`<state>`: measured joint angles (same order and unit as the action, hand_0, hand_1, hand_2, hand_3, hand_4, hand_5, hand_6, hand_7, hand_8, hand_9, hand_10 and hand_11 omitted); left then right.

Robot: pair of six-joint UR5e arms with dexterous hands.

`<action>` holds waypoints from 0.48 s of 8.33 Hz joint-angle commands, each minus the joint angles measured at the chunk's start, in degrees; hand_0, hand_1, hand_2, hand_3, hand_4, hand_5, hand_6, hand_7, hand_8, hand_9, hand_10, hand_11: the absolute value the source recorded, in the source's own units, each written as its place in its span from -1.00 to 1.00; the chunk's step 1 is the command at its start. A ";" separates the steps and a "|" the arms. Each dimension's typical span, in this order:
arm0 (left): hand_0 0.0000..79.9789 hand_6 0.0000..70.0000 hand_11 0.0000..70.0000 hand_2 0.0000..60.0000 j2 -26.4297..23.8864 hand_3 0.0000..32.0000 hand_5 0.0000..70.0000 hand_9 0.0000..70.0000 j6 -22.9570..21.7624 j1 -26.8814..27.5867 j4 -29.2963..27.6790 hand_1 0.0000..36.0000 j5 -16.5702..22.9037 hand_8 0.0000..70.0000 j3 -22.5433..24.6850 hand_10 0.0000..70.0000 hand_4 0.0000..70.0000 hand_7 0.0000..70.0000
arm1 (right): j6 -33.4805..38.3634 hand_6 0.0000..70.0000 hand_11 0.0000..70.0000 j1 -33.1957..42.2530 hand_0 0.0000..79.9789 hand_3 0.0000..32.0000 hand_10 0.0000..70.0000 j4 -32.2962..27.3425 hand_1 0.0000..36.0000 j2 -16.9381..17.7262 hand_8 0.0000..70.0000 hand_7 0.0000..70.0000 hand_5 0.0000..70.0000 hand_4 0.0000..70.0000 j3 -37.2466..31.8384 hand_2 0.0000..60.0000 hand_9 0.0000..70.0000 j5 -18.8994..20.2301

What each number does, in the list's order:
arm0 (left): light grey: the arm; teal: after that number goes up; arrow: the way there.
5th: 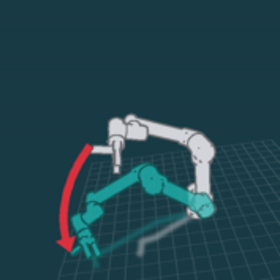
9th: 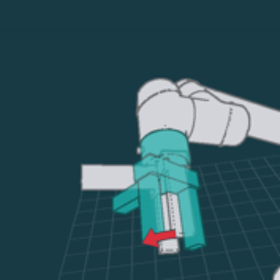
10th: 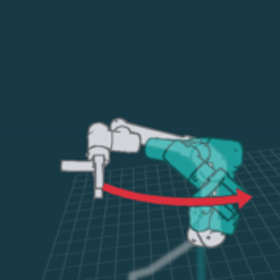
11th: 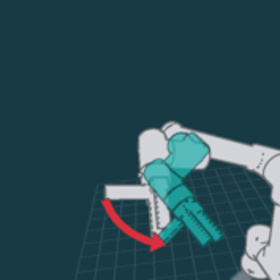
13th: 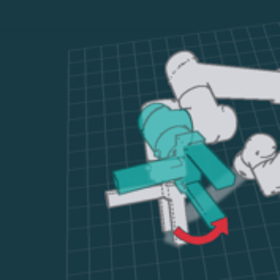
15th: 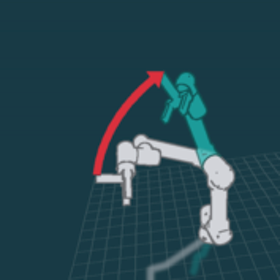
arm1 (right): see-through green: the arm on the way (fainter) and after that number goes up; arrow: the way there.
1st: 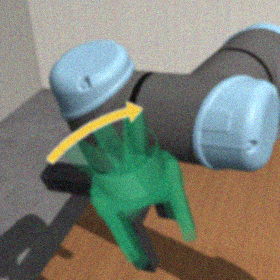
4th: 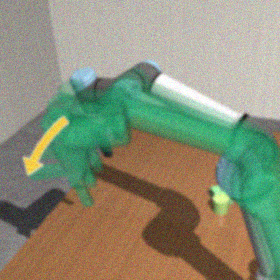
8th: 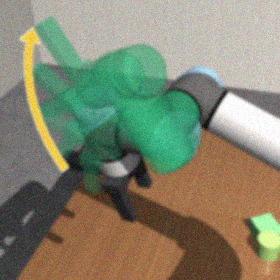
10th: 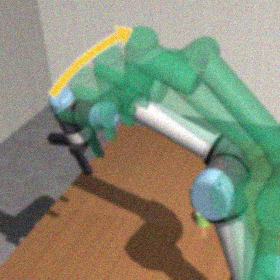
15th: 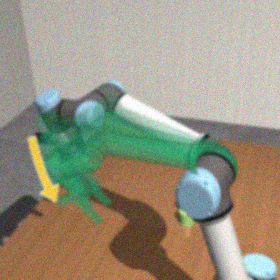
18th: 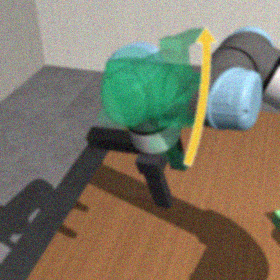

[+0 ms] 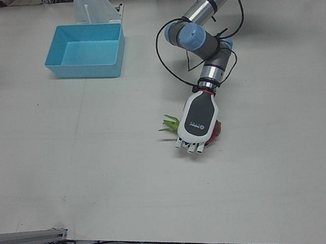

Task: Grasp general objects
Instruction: 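Close the left hand fingers around the dragon fruit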

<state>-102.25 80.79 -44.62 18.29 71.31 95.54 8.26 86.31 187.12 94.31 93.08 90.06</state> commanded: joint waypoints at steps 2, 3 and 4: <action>1.00 1.00 1.00 1.00 0.12 -1.00 1.00 1.00 -0.20 -0.21 -0.01 1.00 -0.47 1.00 1.66 1.00 0.22 1.00 | 0.00 -1.00 -1.00 0.00 -1.00 -1.00 -1.00 0.00 -1.00 0.00 -1.00 -1.00 -1.00 -1.00 0.00 -1.00 -1.00 0.03; 1.00 1.00 1.00 1.00 0.47 -1.00 1.00 1.00 -0.63 -0.47 -0.01 1.00 -0.21 1.00 3.67 1.00 0.30 1.00 | 0.00 -1.00 -1.00 0.00 -1.00 -1.00 -1.00 0.00 -1.00 0.00 -1.00 -1.00 -1.00 -1.00 0.00 -1.00 -1.00 0.03; 1.00 1.00 1.00 1.00 0.74 -1.00 1.00 1.00 -1.68 -0.65 0.51 1.00 1.01 1.00 6.99 1.00 0.50 1.00 | 0.00 -1.00 -1.00 0.00 -1.00 -1.00 -1.00 0.00 -1.00 0.09 -1.00 -1.00 -1.00 -1.00 0.00 -1.00 -1.00 0.03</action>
<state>-102.04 80.46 -44.89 18.28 70.95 97.64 8.26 86.31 187.12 94.31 93.08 90.09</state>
